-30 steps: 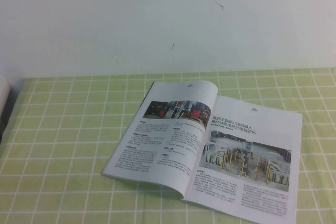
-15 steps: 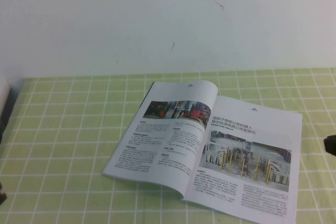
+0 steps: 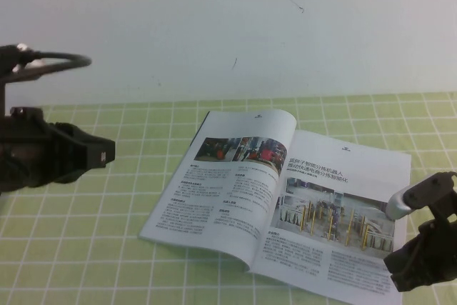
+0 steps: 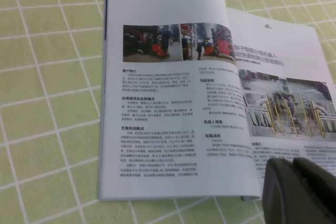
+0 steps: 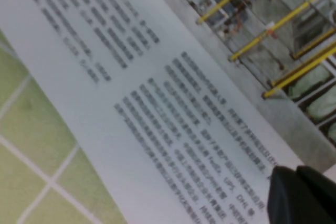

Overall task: Close book
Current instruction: 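Close the open booklet and leave it lying on the table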

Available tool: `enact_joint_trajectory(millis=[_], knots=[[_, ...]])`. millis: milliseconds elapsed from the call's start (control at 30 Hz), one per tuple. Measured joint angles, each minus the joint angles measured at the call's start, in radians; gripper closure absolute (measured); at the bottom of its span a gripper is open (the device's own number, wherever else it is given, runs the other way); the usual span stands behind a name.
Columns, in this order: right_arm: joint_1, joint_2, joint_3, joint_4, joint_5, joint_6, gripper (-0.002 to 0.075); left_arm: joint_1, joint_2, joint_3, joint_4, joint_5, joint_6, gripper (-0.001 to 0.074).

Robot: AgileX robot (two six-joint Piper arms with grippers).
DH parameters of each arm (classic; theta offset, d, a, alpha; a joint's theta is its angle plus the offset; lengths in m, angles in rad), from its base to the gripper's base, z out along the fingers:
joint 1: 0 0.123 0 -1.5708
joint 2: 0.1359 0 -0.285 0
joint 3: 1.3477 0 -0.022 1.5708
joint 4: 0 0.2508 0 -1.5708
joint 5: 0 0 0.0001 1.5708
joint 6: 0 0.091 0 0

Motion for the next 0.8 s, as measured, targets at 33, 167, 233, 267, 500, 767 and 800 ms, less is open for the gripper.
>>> enact_joint_trajectory(millis=[33, 167, 233, 267, 500, 767, 800], knots=[[0.004, 0.016, 0.0, 0.002, -0.018, -0.007, 0.0729, 0.0, 0.041, -0.025, -0.002, 0.0, 0.006, 0.0738], [0.012, 0.055, -0.008, 0.016, -0.053, -0.017, 0.0729, -0.016, 0.173, -0.107, 0.001, -0.006, 0.015, 0.0738], [0.012, 0.062, -0.012, 0.022, -0.055, -0.022, 0.0729, -0.048, 0.239, -0.147, 0.018, -0.01, 0.015, 0.0738], [0.012, 0.066, -0.014, 0.025, -0.055, -0.022, 0.0729, -0.066, 0.264, -0.161, 0.039, -0.02, 0.015, 0.0738], [0.012, 0.072, -0.02, 0.035, -0.057, -0.026, 0.0729, -0.2, 0.477, -0.249, 0.327, -0.185, -0.14, 0.0738], [0.012, 0.072, -0.02, 0.035, -0.057, -0.026, 0.0729, -0.208, 0.719, -0.343, 0.486, -0.274, -0.251, 0.0738], [0.012, 0.072, -0.02, 0.035, -0.057, -0.026, 0.0729, -0.208, 0.747, -0.35, 0.488, -0.289, -0.251, 0.0738]])
